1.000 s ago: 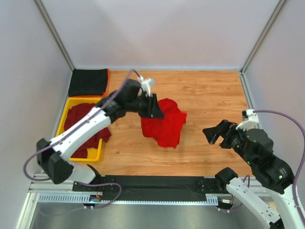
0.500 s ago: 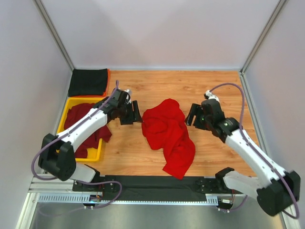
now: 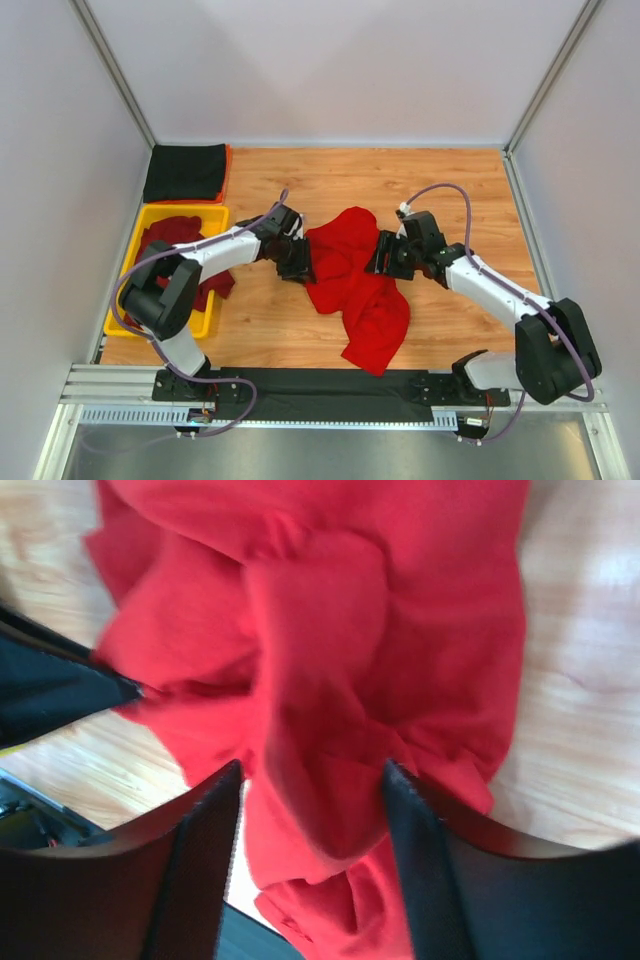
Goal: Fold and stack the t-shirts
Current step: Flatten the tshirt out
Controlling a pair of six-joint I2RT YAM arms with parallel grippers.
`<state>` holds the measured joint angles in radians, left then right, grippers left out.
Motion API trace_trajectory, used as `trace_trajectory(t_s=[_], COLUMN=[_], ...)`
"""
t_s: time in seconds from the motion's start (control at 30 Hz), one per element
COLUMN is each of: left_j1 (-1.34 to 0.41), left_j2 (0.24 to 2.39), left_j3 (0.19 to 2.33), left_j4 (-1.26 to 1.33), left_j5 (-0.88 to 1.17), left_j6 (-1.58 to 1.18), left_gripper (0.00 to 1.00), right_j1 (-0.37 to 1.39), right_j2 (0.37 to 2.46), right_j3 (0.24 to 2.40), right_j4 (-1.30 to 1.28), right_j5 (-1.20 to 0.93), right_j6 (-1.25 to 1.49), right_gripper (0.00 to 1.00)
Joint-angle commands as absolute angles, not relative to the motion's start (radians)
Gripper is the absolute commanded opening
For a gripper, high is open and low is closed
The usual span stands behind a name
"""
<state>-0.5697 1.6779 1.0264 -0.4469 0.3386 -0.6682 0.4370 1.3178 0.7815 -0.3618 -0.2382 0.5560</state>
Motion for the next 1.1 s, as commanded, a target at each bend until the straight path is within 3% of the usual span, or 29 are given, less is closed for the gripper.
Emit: trace_trajectory(t_s=[0.0, 0.03, 0.1, 0.13, 0.17, 0.37, 0.53, 0.7, 1.07], left_j1=[-0.566, -0.566, -0.565, -0.561, -0.557, -0.538, -0.538, -0.54, -0.569], left_j2=[1.71, 1.713, 1.704, 1.695, 1.668, 1.444, 1.296, 1.244, 1.279], left_j3=[1.086, 1.106, 1.185, 1.213, 1.242, 1.497, 1.592, 1.611, 1.2], left_j4=[-0.402, -0.45, -0.527, -0.613, -0.655, -0.92, -0.989, -1.029, -0.751], left_j5=[0.376, 0.368, 0.289, 0.253, 0.182, -0.124, -0.144, -0.118, 0.208], left_j6=[-0.667, -0.658, -0.629, -0.602, -0.591, -0.543, -0.541, -0.54, -0.537], left_gripper=[0.25, 0.16, 0.0, 0.0, 0.0, 0.0, 0.0, 0.0, 0.0], right_j1=[0.434, 0.433, 0.425, 0.422, 0.417, 0.408, 0.399, 0.385, 0.313], right_j2=[1.331, 1.338, 1.353, 1.353, 1.353, 1.304, 1.243, 1.177, 1.108], right_j3=[0.779, 0.793, 0.863, 0.903, 0.945, 1.383, 1.577, 1.517, 1.246], right_j4=[-0.268, -0.287, -0.33, -0.403, -0.451, -0.874, -1.024, -1.052, -1.06], right_j5=[-0.226, -0.21, -0.152, -0.123, -0.05, 0.349, 0.425, 0.488, 0.497], right_j6=[0.569, 0.563, 0.546, 0.54, 0.52, 0.457, 0.434, 0.434, 0.497], right_gripper=[0.57, 0.45, 0.29, 0.1, 0.0, 0.0, 0.0, 0.01, 0.0])
